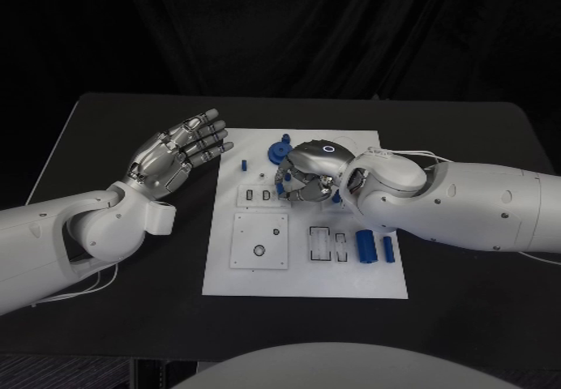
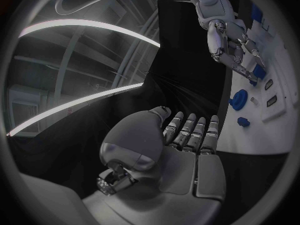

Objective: Assemble the parts on the task board

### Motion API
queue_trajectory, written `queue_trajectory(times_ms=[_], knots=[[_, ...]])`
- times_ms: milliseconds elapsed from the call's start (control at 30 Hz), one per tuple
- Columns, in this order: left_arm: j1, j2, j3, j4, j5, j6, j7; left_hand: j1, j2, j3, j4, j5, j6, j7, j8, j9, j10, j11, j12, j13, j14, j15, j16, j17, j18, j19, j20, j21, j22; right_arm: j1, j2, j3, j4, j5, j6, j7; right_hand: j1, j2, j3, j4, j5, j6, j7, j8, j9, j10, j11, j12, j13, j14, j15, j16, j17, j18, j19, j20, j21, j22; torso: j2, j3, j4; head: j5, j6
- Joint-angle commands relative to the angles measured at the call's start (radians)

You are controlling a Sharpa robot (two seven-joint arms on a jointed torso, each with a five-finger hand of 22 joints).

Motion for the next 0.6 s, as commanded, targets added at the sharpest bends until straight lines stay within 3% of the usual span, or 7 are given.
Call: queue_trajectory(times_ms=[33, 300, 467, 600], knots=[[-0.002, 0.001, 0.001, 0.000, 0.000, 0.017, 0.093, -0.012, 0.000, 0.007, 0.001, 0.003, -0.007, -0.002, 0.002, 0.000, -0.002, 0.006, 0.003, 0.001, -0.003, 0.005, 0.004, 0.001, -0.012, 0.003, 0.002, 0.004, -0.001, -0.004, 0.002, 0.001, -0.003, -0.018, 0.020, -0.033, -0.008, 0.000, 0.001, -0.006, 0.003, 0.006, -0.017, -0.005, 0.068, 0.021, -0.004, -0.004, 0.130, 0.063, -0.006, -0.006, 0.053, 0.012, 0.018, -0.005, -0.005, 0.147, -0.001, 0.0007, -0.0010, 0.001, -0.003], [-0.004, 0.002, 0.001, -0.002, 0.000, 0.019, 0.091, -0.012, 0.000, 0.007, 0.001, 0.003, -0.007, -0.002, 0.002, 0.000, -0.002, 0.006, 0.003, 0.001, -0.003, 0.005, 0.004, 0.001, -0.012, 0.003, 0.002, 0.004, -0.001, -0.007, 0.006, 0.001, -0.006, -0.019, 0.022, -0.035, -0.018, -0.002, 0.005, -0.010, -0.008, -0.027, -0.005, -0.025, 0.073, 0.018, 0.006, -0.006, 0.127, 0.063, 0.001, -0.009, 0.050, 0.013, 0.017, -0.001, -0.009, 0.145, 0.000, -0.0002, 0.0009, -0.001, -0.005], [-0.005, 0.003, 0.001, -0.003, 0.000, 0.020, 0.091, -0.014, 0.000, 0.010, 0.000, 0.003, -0.008, -0.001, 0.002, 0.000, -0.001, 0.007, 0.005, 0.001, -0.002, 0.005, 0.005, 0.001, -0.013, 0.004, 0.002, 0.004, 0.000, -0.007, 0.007, 0.001, -0.007, -0.020, 0.022, -0.035, -0.036, -0.007, 0.005, -0.009, -0.056, -0.083, 0.013, -0.063, 0.067, 0.017, 0.021, -0.006, 0.124, 0.064, 0.014, -0.011, 0.046, 0.013, 0.017, 0.011, -0.012, 0.145, 0.000, 0.0002, 0.0005, -0.002, -0.007], [-0.005, 0.003, 0.001, -0.003, 0.000, 0.020, 0.091, -0.014, 0.000, 0.010, 0.000, 0.003, -0.008, -0.001, 0.002, 0.000, -0.001, 0.007, 0.005, 0.001, -0.002, 0.005, 0.005, 0.001, -0.013, 0.004, 0.002, 0.004, 0.000, -0.008, 0.009, 0.001, -0.007, -0.020, 0.028, -0.036, -0.046, -0.014, 0.002, -0.008, -0.100, -0.117, 0.020, -0.089, 0.057, 0.015, 0.021, -0.007, 0.121, 0.064, 0.016, -0.011, 0.045, 0.014, 0.017, 0.015, -0.015, 0.144, 0.000, 0.0005, 0.0003, -0.002, -0.008]])
